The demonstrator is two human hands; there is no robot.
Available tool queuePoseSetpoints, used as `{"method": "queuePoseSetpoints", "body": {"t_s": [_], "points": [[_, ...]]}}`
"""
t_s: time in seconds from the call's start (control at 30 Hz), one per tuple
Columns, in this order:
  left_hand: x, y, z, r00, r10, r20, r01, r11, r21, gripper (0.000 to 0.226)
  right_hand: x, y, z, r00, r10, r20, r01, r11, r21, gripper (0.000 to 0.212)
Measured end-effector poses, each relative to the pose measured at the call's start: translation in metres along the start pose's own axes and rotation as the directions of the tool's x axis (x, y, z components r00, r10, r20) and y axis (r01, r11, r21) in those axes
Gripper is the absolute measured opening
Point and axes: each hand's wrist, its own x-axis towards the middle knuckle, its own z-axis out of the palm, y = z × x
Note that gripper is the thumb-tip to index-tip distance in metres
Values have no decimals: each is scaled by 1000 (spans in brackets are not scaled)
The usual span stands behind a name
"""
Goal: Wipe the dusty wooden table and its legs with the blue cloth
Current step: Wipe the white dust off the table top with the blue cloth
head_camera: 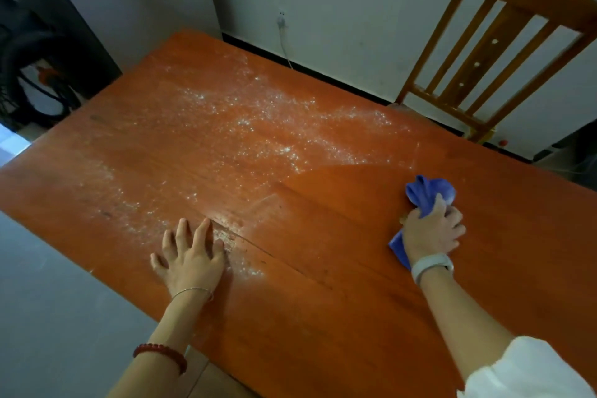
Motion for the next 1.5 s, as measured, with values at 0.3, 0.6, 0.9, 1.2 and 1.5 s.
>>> {"method": "queuePoseSetpoints", "body": {"t_s": [0.3,0.6,0.9,1.2,1.5], "points": [[1,-22,-19,991,58,-122,-75,986,-145,42,-69,-105,48,814,-569,115,516,800,306,46],[-21,-121,-17,973,-130,-193,113,989,-95,44,-161,-114,90,561,-780,276,783,608,128,47],[-22,-141,-21,989,-44,-140,36,998,-53,45,-170,-81,45,472,-832,291,694,554,460,46],[-23,-139,-24,993,-76,-90,69,994,-81,47,-282,-32,44,105,-836,538,749,423,511,51],[-25,-138,-21,994,-75,-85,68,994,-81,47,-118,-14,5,891,-430,143,377,878,294,38]]}}
